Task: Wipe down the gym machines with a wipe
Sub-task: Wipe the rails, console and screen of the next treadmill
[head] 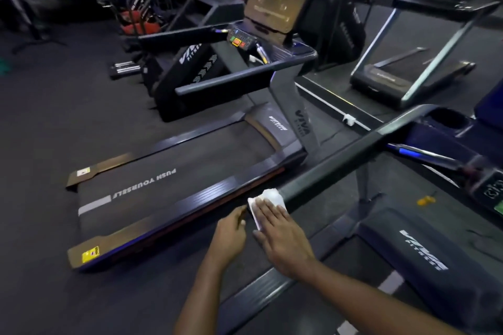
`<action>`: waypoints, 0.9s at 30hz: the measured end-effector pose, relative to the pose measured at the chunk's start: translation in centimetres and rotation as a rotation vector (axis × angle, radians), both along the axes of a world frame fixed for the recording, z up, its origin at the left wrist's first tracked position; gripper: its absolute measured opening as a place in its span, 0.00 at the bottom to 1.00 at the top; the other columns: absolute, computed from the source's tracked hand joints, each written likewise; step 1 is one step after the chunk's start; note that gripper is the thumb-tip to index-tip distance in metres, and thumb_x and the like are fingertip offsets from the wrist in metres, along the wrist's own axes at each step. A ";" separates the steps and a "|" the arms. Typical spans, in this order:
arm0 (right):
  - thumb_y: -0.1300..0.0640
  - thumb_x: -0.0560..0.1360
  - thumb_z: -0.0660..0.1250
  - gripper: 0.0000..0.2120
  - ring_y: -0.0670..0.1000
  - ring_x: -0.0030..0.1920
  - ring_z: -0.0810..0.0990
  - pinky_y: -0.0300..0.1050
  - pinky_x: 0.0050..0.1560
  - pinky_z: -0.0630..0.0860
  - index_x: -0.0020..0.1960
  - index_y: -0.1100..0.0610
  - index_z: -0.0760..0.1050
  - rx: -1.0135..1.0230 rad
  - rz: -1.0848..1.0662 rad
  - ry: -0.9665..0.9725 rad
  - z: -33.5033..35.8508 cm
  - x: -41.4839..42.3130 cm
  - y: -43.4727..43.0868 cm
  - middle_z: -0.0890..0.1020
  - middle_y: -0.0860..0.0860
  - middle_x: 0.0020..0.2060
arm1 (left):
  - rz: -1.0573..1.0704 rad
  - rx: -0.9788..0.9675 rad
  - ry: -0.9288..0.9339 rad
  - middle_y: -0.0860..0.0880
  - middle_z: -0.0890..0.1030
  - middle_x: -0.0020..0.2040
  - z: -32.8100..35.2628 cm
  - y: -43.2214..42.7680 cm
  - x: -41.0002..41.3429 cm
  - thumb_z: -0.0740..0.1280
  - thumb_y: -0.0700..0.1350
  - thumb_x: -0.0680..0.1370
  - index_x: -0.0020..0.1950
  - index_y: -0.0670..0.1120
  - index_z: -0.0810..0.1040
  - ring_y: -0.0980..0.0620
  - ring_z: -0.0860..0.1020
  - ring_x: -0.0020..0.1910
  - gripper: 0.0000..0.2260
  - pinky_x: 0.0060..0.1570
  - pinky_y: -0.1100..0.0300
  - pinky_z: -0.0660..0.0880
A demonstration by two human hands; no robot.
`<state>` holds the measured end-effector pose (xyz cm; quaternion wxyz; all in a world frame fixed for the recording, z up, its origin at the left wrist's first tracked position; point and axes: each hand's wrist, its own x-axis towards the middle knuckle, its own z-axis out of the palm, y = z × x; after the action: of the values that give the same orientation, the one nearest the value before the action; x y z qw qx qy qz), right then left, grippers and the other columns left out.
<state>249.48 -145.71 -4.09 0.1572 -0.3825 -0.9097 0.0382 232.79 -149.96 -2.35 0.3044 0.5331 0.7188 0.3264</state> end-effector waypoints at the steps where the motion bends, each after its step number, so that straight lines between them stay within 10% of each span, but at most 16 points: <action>1: 0.44 0.85 0.49 0.28 0.50 0.79 0.62 0.47 0.78 0.51 0.80 0.56 0.61 -0.003 -0.043 0.024 -0.1 0.4 0.6 0.64 0.51 0.78 | 0.010 0.007 0.002 0.46 0.78 0.69 0.0 0.0 0.2 0.61 0.33 0.81 0.73 0.43 0.74 0.51 0.75 0.68 0.21 0.65 0.67 0.65; 11: 0.43 0.84 0.45 0.31 0.53 0.79 0.60 0.50 0.80 0.53 0.79 0.59 0.62 -0.092 -0.288 0.120 1.4 0.8 3.9 0.67 0.54 0.77 | 0.054 0.059 0.061 0.49 0.83 0.60 -0.1 1.5 -0.5 0.62 0.34 0.81 0.66 0.44 0.80 0.58 0.78 0.57 0.16 0.52 0.76 0.67; 14: 0.42 0.85 0.50 0.29 0.53 0.79 0.62 0.51 0.78 0.58 0.80 0.57 0.62 -0.050 0.044 0.016 1.3 0.5 2.3 0.67 0.53 0.77 | 0.045 0.067 0.065 0.49 0.85 0.57 -0.3 2.0 -0.9 0.62 0.35 0.82 0.63 0.44 0.82 0.57 0.80 0.54 0.14 0.48 0.80 0.67; 18: 0.43 0.84 0.47 0.30 0.53 0.78 0.63 0.53 0.78 0.60 0.78 0.60 0.65 -0.093 -0.315 0.154 1.2 1.4 4.5 0.68 0.55 0.76 | 0.035 0.075 0.040 0.49 0.84 0.57 -0.1 2.5 -1.2 0.62 0.38 0.83 0.62 0.44 0.82 0.58 0.78 0.54 0.12 0.51 0.69 0.70; 22: 0.39 0.85 0.43 0.31 0.49 0.80 0.57 0.48 0.79 0.54 0.81 0.55 0.59 -0.030 -0.065 -0.012 1.0 1.6 3.7 0.65 0.52 0.78 | -0.036 0.090 0.062 0.48 0.83 0.60 0.1 3.3 -1.0 0.61 0.40 0.84 0.64 0.44 0.81 0.60 0.75 0.55 0.13 0.48 0.76 0.66; 27: 0.39 0.84 0.46 0.32 0.50 0.80 0.57 0.49 0.80 0.53 0.80 0.58 0.61 -0.109 -0.247 0.078 1.8 1.6 4.7 0.64 0.54 0.78 | -0.116 0.085 0.050 0.47 0.83 0.61 0.7 4.9 -0.3 0.59 0.42 0.85 0.66 0.43 0.80 0.56 0.77 0.57 0.13 0.53 0.67 0.67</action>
<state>251.08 -141.06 -2.30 0.1749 -0.4976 -0.8455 0.0829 232.51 -145.07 -1.64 0.2820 0.5943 0.6795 0.3250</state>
